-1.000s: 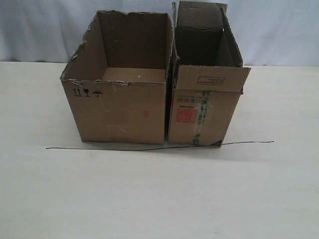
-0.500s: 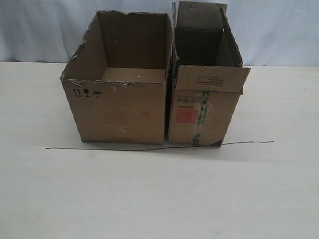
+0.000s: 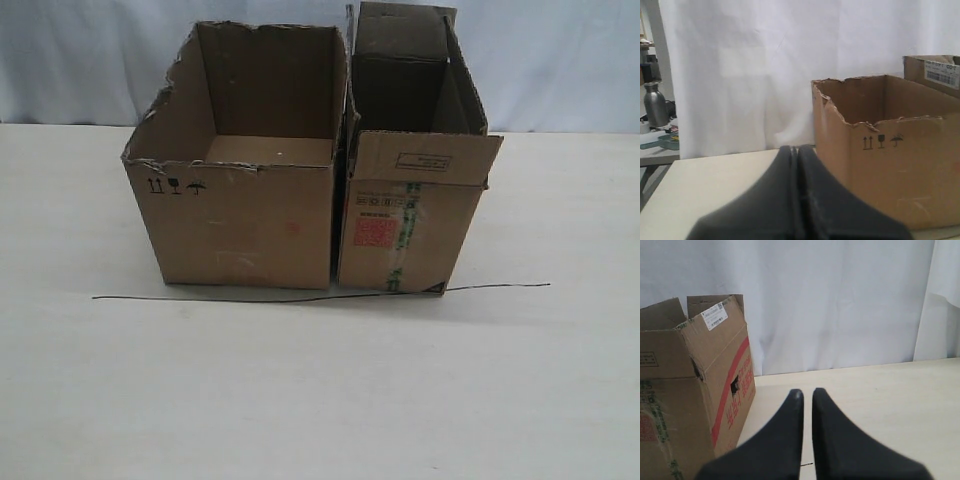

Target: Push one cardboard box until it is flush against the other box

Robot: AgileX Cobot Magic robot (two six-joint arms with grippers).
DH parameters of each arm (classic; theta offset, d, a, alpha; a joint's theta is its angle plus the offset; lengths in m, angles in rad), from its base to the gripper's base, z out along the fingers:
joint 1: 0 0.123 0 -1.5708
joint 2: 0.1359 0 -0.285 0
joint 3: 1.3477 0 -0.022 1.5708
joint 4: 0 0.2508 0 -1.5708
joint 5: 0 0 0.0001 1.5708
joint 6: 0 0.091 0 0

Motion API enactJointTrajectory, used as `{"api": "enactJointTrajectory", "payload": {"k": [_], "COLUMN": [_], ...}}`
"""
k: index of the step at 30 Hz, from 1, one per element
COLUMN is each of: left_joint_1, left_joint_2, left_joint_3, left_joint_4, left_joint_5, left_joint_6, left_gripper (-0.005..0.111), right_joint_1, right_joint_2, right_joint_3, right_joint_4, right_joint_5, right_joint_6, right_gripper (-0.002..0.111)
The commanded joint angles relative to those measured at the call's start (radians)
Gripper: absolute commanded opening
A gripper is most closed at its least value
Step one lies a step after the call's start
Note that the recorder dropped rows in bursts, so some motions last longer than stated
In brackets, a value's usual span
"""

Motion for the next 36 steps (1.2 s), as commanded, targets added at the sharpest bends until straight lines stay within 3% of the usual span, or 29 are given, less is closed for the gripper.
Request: {"api": "enactJointTrajectory", "payload": {"k": [1, 36], "left_joint_1": [0.038, 0.041], "left_joint_2": [-0.003, -0.003], "left_joint_3": [0.004, 0.004], "left_joint_4": [-0.009, -0.027], "left_joint_5": [-0.021, -0.024], "left_joint_6": [-0.013, -0.010], "left_gripper": [0.000, 0.000], "right_joint_1": [-0.001, -0.001], "right_joint_2": [-0.004, -0.004], "right_joint_3": [0.003, 0.003], "right_joint_4": [-0.008, -0.008], "right_joint_5": [0.001, 0.001], "right_joint_6": [0.002, 0.002], "right_gripper": [0.005, 0.005]}}
